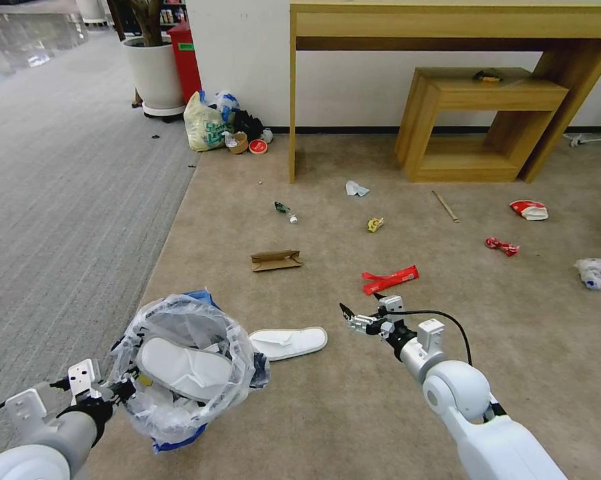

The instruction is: Pick up the trash bin and place the garbage on the floor into it.

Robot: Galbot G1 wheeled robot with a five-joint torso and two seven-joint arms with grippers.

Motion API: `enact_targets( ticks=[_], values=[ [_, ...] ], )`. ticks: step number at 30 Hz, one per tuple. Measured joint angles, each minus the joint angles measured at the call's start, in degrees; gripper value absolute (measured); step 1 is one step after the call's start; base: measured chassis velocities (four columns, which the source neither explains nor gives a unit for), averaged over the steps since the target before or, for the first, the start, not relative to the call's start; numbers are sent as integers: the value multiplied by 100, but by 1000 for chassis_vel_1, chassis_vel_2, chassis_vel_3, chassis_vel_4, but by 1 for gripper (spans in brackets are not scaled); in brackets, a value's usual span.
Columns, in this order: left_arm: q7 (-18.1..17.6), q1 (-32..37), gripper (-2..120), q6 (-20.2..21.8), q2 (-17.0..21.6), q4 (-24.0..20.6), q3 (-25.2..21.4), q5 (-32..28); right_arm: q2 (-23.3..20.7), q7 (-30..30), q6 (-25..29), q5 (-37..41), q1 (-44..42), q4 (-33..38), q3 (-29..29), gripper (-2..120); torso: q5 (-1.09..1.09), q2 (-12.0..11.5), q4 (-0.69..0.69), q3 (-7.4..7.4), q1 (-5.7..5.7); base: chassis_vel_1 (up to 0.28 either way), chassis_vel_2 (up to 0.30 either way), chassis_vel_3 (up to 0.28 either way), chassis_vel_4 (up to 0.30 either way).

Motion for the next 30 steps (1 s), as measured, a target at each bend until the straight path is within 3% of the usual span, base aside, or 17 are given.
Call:
enact_targets(
  ticks=[5,9,14,18,22,30],
  values=[
    [-6,67,0,0,-89,-67,-2,58,-125,-1354,406,-587,636,-1013,-420,100,-1,0,2,0,0,0,0,0,0],
    [-12,103,0,0,-182,-122,0,89,-3,-1792,597,-780,1115,-1629,-865,100,-4,0,1,0,0,0,0,0,0],
    [-25,136,0,0,-199,-154,-20,95,303,-1934,687,-900,1525,-2107,-1219,100,1,0,2,0,0,0,0,0,0],
    [-52,139,0,0,-256,-173,-56,96,924,-2149,869,-1239,2440,-3295,-1714,100,-2,0,4,0,0,0,0,0,0],
    [-64,140,0,0,-308,-173,-59,97,1221,-2285,956,-1401,2841,-4064,-1898,100,0,0,2,0,0,0,0,0,0],
    [-106,83,0,0,-345,-141,-61,96,1493,-2662,1130,-1816,3238,-5015,-2099,100,-2,0,1,0,0,0,0,0,0]
  ],
)
